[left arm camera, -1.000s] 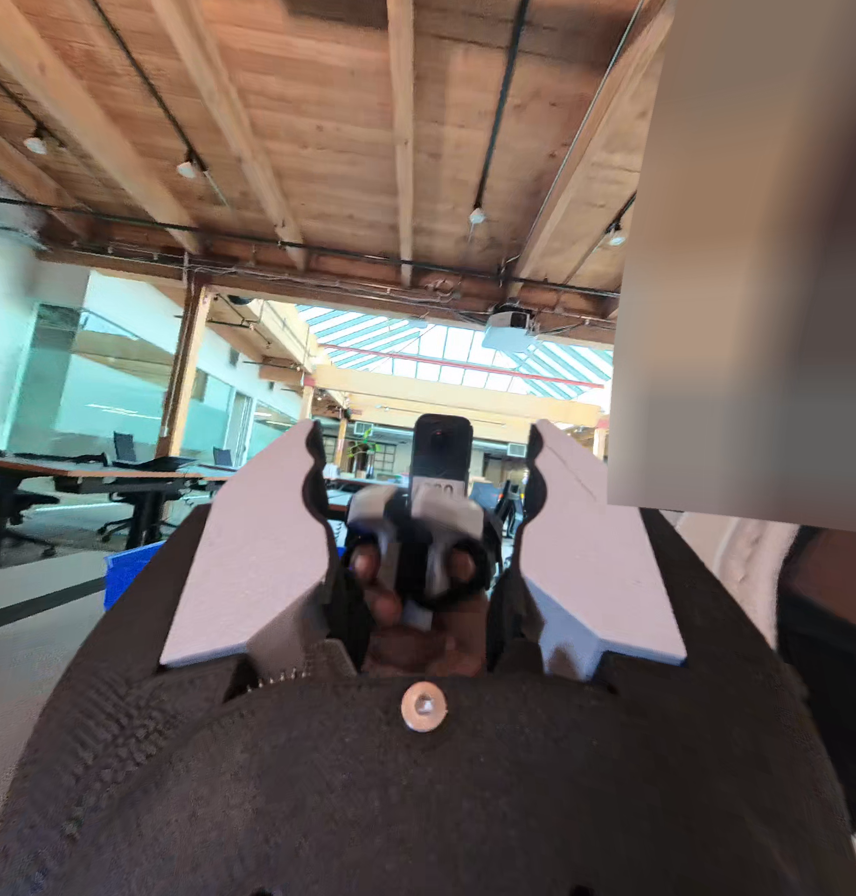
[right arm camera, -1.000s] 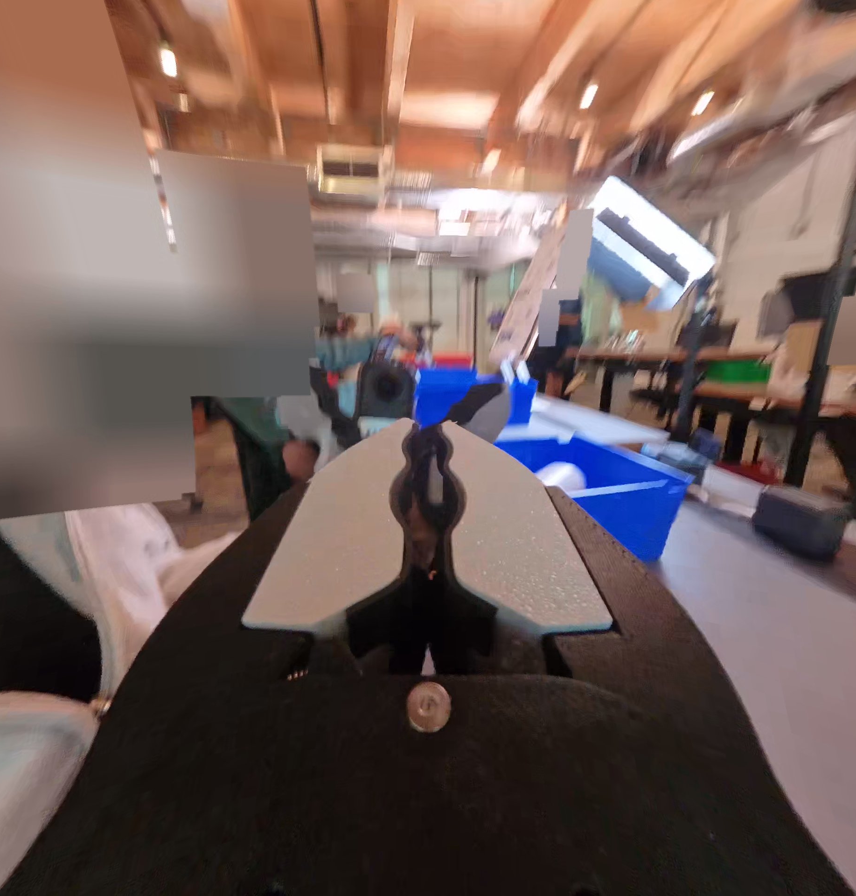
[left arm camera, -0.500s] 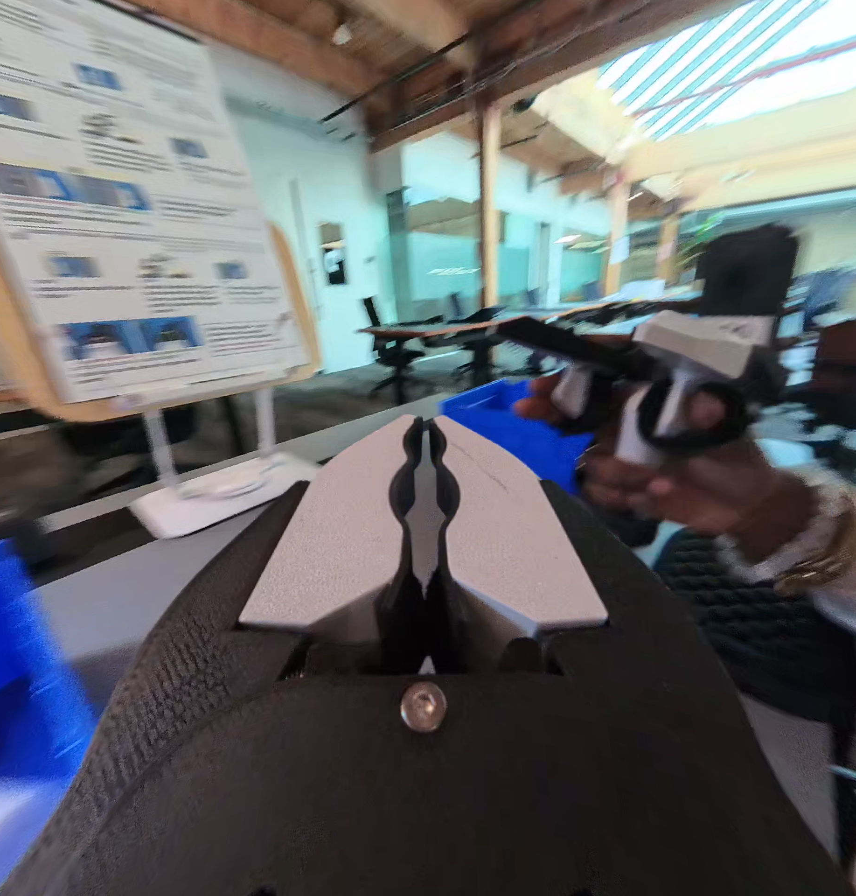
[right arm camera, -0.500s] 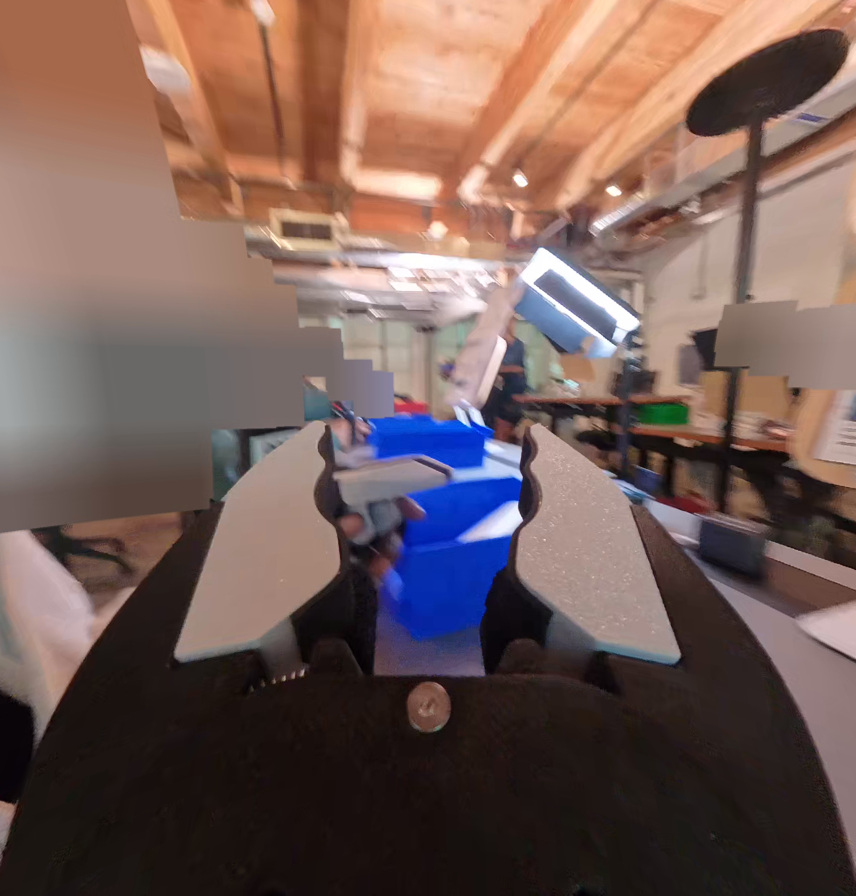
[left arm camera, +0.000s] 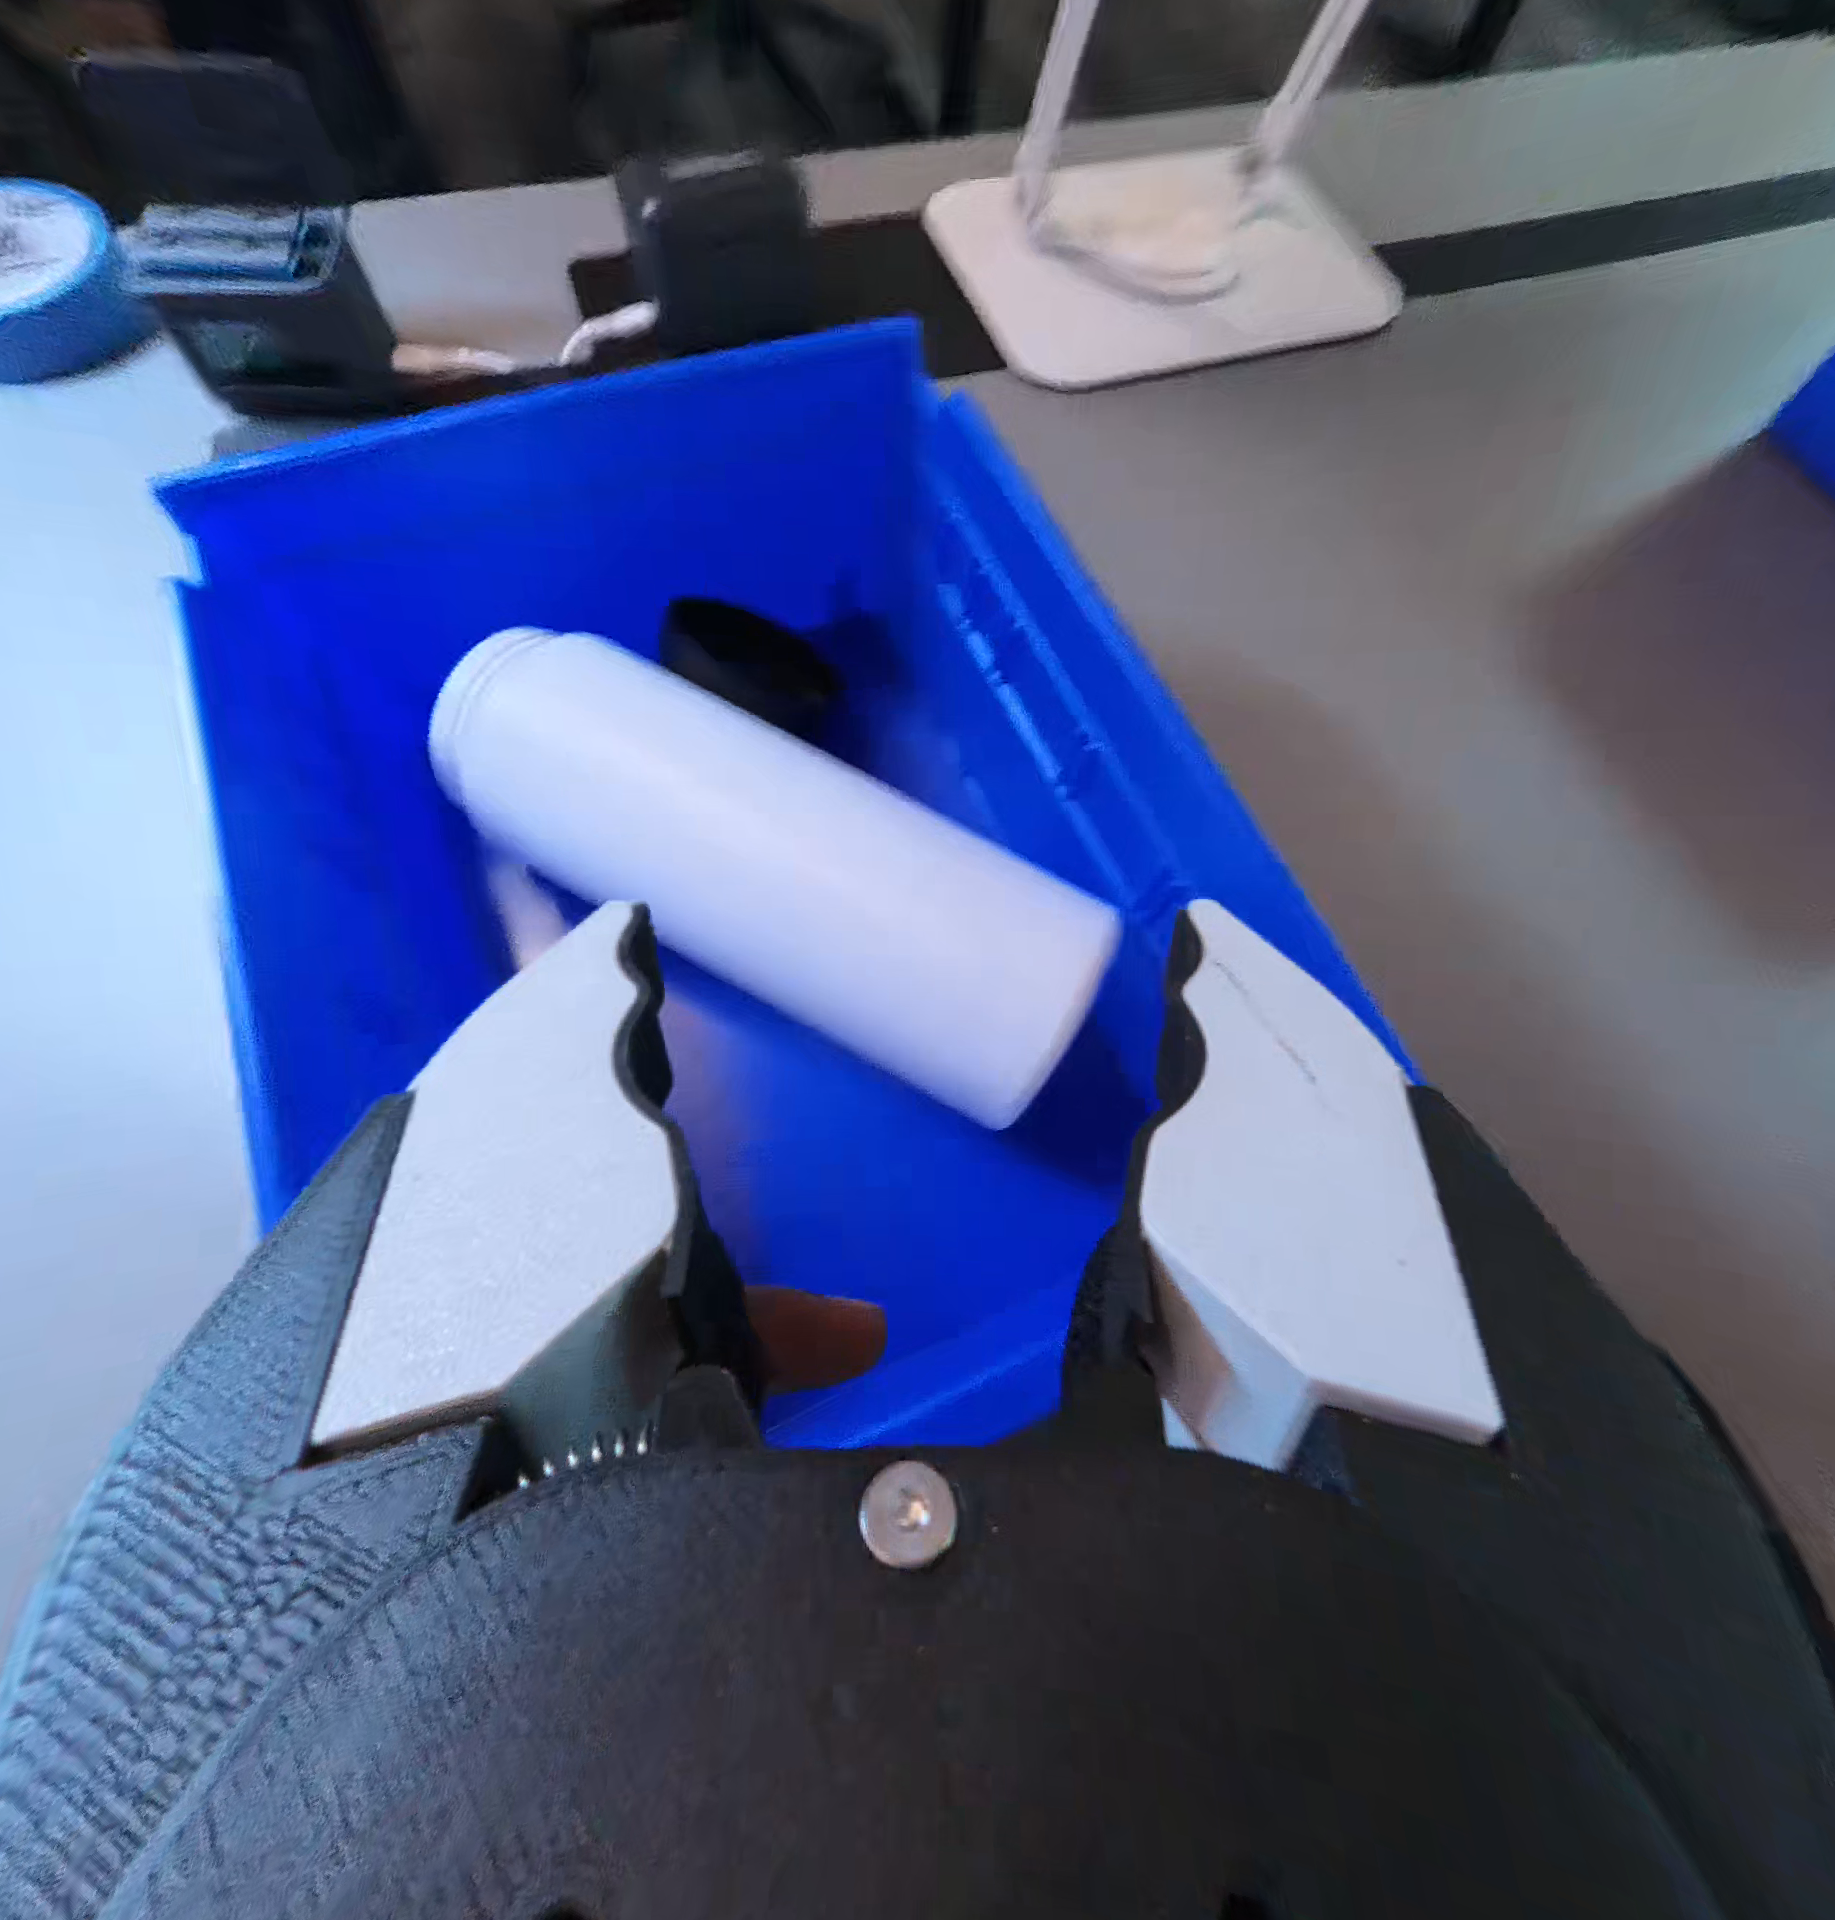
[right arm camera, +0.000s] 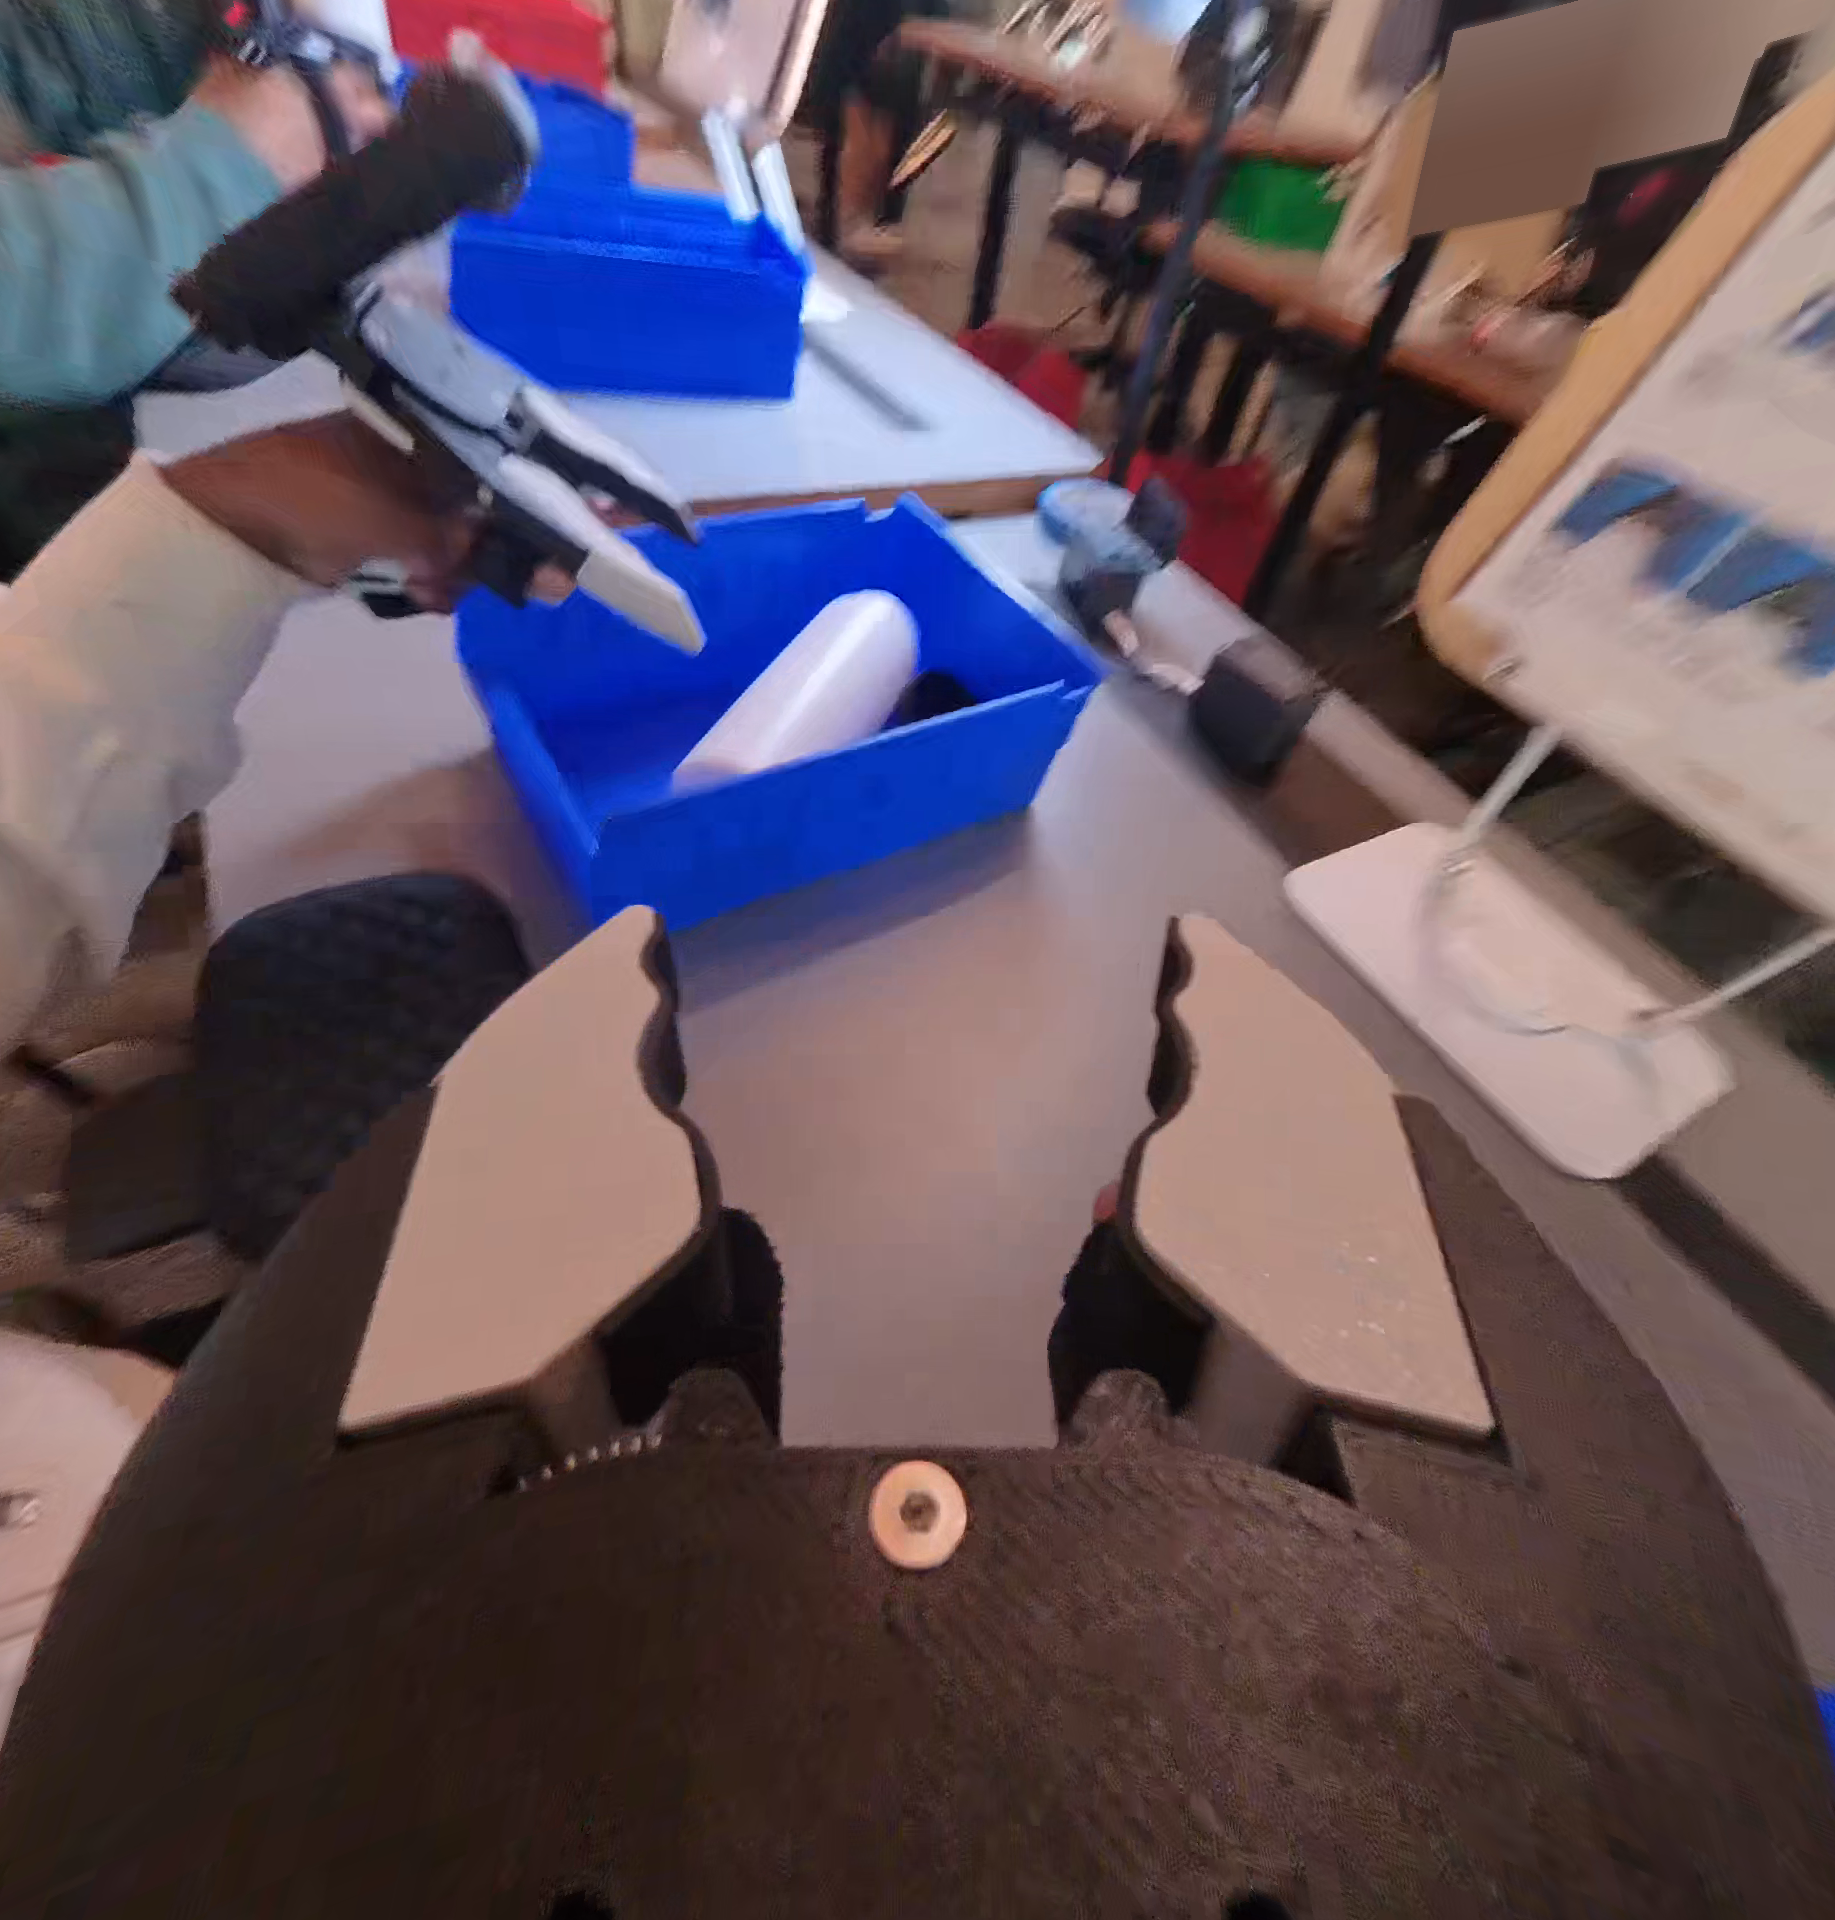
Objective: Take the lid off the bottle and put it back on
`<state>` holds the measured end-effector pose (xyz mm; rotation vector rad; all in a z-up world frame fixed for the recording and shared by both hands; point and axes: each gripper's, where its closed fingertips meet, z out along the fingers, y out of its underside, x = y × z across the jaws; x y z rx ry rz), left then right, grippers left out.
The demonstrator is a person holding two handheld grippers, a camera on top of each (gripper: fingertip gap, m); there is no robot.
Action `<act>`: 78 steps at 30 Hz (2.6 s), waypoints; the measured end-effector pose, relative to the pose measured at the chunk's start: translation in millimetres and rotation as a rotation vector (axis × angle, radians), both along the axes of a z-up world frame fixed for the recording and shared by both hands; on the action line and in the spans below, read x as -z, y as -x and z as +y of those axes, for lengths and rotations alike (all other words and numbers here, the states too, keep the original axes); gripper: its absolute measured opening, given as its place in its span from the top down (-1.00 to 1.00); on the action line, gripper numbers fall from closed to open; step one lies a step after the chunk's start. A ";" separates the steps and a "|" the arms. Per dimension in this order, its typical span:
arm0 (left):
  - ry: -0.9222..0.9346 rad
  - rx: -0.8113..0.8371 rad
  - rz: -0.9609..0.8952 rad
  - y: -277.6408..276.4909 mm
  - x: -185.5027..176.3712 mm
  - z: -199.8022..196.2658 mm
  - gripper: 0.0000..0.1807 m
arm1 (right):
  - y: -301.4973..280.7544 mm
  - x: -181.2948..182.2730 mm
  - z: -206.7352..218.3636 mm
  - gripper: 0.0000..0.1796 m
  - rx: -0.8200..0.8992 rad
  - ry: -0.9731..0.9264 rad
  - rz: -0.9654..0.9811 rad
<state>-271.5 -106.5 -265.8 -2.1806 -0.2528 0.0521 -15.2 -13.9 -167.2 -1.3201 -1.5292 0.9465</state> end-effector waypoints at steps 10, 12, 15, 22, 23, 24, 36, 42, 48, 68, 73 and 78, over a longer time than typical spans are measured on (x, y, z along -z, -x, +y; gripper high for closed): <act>-0.064 -0.133 0.025 3.9 15.3 -7.4 -0.07 | 48.6 -37.7 -64.4 -0.56 -0.063 0.053 -0.181; -0.095 -0.155 0.033 5.6 10.8 -6.4 -0.06 | 50.5 -53.8 -105.5 -0.62 -0.138 -0.090 -0.294; -0.094 -0.179 0.052 8.6 6.2 -9.3 -0.06 | 49.4 -70.5 -150.0 -0.62 -0.194 -0.349 -0.379; -0.126 -0.208 0.084 11.9 -7.3 -10.8 -0.05 | 60.0 -57.2 -203.2 -0.63 -0.294 -0.385 -0.411; -0.122 -0.202 0.089 11.1 -6.9 -10.2 -0.05 | 59.3 -54.7 -206.7 -0.63 -0.303 -0.419 -0.416; -0.115 -0.194 0.093 9.8 -5.9 -9.7 -0.05 | 59.9 -53.5 -209.0 -0.62 -0.303 -0.437 -0.417; -0.160 -0.178 0.034 6.1 -3.6 3.5 -0.19 | 91.7 -48.3 -158.3 -0.63 -0.214 -0.428 -0.286; -0.018 -0.151 -0.045 17.8 23.3 28.2 -0.42 | 65.5 -45.1 -12.1 -0.60 0.080 0.016 -0.054; 0.206 -0.180 -0.154 51.3 65.0 42.0 -0.43 | 17.1 -1.1 50.1 -0.56 0.218 0.218 -0.003; 0.338 -0.040 -0.432 43.3 102.5 42.6 -0.08 | -6.7 60.0 51.3 -0.47 0.294 0.149 -0.014; 0.202 -0.038 -0.325 41.3 81.7 28.0 0.04 | -7.4 69.8 57.4 -0.43 0.305 0.146 -0.023; -0.057 0.032 -0.226 26.3 42.1 16.9 0.05 | -2.0 72.8 54.2 -0.36 0.244 0.164 0.034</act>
